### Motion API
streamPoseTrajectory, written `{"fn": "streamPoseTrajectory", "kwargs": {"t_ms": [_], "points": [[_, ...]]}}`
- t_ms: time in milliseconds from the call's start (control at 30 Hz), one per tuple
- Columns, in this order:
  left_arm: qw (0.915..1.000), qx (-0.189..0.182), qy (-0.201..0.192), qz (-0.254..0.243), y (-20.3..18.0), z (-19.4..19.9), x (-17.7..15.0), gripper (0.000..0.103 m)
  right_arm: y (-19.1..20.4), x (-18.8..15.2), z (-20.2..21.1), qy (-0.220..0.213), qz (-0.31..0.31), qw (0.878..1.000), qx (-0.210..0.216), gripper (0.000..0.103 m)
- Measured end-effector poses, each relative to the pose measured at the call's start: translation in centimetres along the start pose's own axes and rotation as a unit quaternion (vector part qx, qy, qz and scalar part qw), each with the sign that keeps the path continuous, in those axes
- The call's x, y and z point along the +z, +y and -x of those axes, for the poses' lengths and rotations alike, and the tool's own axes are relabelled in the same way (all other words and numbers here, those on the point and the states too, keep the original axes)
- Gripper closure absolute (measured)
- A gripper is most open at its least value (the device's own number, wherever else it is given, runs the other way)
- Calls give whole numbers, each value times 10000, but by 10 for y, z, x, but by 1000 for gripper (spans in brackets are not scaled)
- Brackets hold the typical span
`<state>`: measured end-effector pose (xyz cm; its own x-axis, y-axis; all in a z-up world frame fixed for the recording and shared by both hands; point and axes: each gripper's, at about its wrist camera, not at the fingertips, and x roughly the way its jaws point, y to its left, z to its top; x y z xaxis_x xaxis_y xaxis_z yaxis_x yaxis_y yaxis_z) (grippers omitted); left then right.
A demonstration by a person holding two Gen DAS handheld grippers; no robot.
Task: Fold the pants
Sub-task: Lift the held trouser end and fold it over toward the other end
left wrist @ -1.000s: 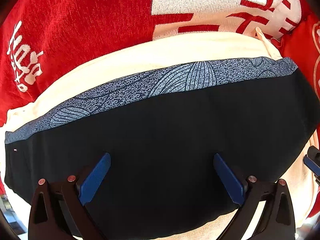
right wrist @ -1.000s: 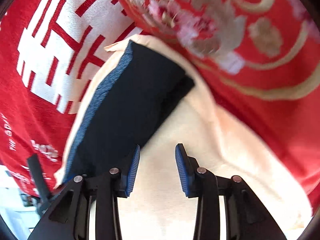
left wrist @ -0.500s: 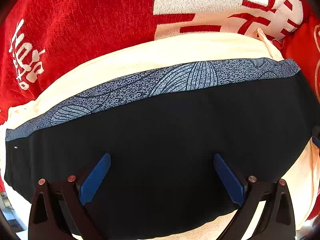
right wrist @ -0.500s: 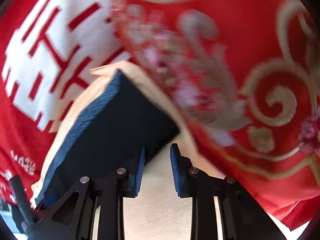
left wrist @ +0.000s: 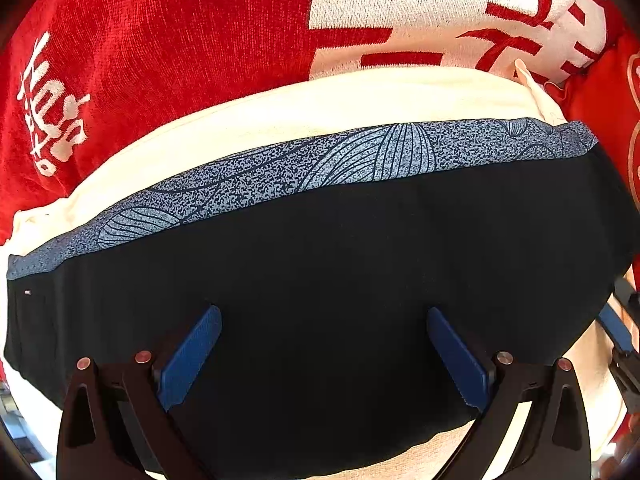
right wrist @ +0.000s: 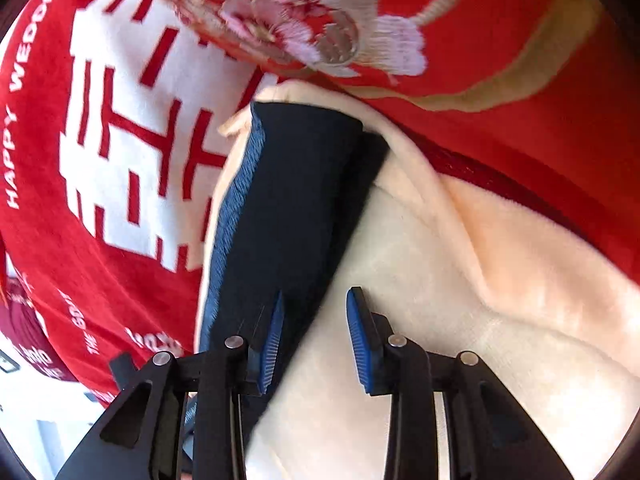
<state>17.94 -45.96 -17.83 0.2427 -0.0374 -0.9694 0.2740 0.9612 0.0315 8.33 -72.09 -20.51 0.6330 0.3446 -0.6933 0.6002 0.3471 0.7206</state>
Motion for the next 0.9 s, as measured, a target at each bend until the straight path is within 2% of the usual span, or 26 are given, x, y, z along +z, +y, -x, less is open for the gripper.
{"fn": "streamPoseTrajectory", "kwargs": {"t_ms": [200,233,300,367,400,433,567,700,767,900], "points": [[10000,-22,-47,31,0,0,-4,0,19,11,-25,-417,192,9987,229,61],[10000,-29,-54,41,0,0,-4,0,25,15,-31,-455,257,9984,201,56],[10000,-68,-17,46,1,-1,-4,0,33,20,-37,-395,279,9987,177,56],[9999,-83,27,136,6,4,-1,0,35,25,-38,-218,247,9995,10,76],[9995,-162,-82,272,10,12,0,8,37,26,-37,-152,256,9995,-80,86],[9989,-277,-161,338,12,17,1,16,40,27,-34,-79,367,9992,-140,87],[9945,-912,-368,356,8,33,1,16,67,21,-19,-55,1094,9938,-213,87],[9860,-1549,-154,590,-1,14,-7,16,87,14,-8,-62,1377,9904,-109,87],[9858,-1525,-351,617,-3,10,-13,16,95,10,-5,-46,1508,9885,-123,87],[9897,-1290,-539,309,-13,10,-21,16,116,-2,-4,-12,1955,9805,-207,87]]}}
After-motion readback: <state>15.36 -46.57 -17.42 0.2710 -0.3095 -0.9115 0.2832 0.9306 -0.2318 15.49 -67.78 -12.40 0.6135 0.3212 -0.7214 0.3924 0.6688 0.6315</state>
